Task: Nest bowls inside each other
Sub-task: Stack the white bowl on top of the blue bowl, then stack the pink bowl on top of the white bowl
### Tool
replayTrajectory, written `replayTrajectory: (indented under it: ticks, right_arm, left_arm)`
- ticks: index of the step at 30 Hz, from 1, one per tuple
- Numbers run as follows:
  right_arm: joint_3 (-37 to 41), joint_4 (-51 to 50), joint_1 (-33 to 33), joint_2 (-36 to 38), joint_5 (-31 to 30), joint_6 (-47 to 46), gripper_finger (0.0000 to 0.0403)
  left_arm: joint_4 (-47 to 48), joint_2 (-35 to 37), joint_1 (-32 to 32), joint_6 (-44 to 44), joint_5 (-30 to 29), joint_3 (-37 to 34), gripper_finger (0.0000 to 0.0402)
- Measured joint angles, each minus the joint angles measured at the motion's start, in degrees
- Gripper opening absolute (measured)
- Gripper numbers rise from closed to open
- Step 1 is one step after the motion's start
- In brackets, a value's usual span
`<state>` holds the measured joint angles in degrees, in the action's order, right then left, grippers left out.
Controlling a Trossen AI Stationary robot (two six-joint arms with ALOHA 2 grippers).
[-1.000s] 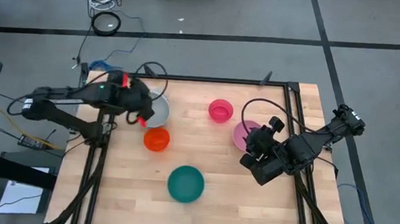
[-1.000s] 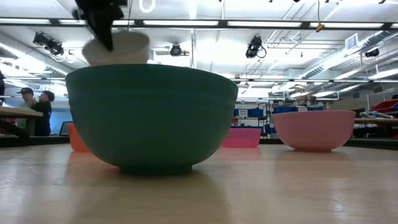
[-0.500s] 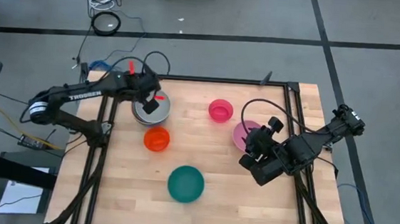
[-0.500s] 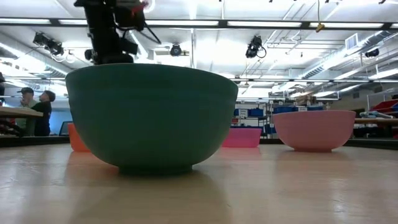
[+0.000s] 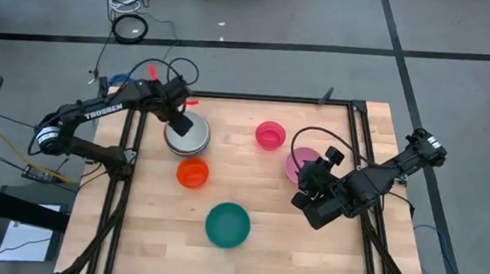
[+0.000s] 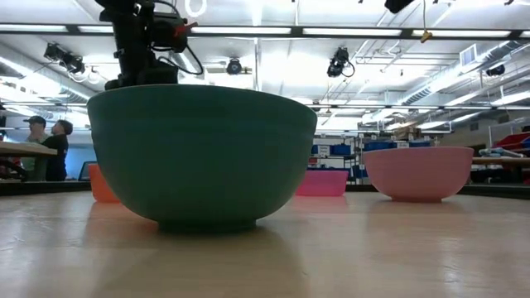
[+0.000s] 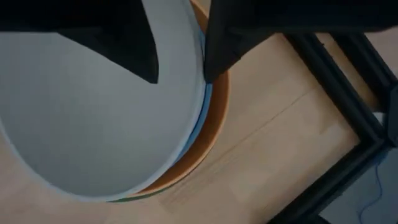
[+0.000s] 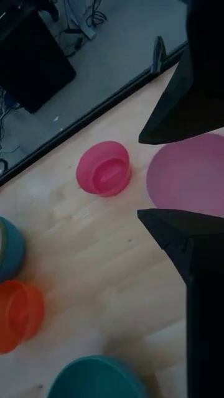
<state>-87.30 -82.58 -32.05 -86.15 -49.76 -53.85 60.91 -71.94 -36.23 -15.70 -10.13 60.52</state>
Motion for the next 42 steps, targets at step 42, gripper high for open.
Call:
replayTrajectory:
  ticks: [42]
  right_arm:
    - [23.99,25.08,20.5,0.28,32.21,3.86,0.0201]
  left_arm:
    - [-9.06,15.82,30.99,-2.79,17.27,25.57,0.0171]
